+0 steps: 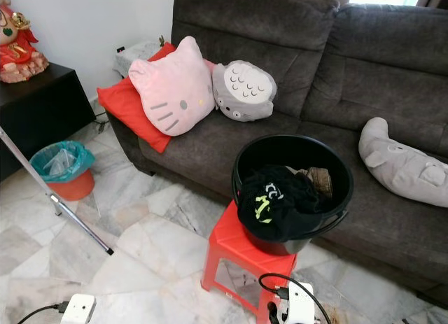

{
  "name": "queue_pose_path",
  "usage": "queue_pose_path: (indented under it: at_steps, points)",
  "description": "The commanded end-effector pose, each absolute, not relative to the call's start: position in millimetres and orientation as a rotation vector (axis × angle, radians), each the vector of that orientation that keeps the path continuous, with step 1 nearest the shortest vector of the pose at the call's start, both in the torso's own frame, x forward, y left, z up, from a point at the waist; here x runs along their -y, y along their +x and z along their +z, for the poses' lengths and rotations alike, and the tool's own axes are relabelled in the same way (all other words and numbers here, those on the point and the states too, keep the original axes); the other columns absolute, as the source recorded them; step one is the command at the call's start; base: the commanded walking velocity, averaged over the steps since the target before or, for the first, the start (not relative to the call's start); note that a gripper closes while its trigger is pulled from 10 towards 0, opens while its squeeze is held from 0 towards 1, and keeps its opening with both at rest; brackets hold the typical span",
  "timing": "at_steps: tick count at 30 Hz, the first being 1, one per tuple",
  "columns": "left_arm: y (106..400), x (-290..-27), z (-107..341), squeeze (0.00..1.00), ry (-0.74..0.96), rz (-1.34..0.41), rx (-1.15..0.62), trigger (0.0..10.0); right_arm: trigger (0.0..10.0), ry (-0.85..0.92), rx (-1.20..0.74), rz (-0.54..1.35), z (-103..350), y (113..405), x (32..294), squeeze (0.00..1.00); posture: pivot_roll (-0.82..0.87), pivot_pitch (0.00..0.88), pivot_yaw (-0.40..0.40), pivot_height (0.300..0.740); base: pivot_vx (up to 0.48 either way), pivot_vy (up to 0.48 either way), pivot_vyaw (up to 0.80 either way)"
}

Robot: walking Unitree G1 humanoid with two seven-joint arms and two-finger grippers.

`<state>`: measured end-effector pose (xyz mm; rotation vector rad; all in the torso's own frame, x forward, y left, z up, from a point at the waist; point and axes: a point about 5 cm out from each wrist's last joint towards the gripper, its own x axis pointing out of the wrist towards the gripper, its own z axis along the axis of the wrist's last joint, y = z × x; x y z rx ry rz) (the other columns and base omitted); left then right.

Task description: Hang hanger

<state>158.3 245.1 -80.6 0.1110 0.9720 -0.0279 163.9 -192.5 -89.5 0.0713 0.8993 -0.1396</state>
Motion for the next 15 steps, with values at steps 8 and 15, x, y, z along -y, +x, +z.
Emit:
queue_pose_path:
  at_steps: [8, 15]
  points:
    - [155.3, -247.6, -81.3, 0.00, 0.118, -0.029, -0.985, 10.0, 10.0, 0.131, -0.801, -0.183, -84.7, 168.2, 192.3, 0.00, -0.22, 0.000, -0.025, 0.740, 0.000, 0.000, 0.00]
    - [154.3, -247.5, -81.6, 0.00, 0.118, -0.030, -0.985, 10.0, 10.0, 0.051, -0.285, -0.176, -9.8, 219.6, 210.6, 0.00, -0.23, 0.000, -0.031, 0.740, 0.000, 0.000, 0.00]
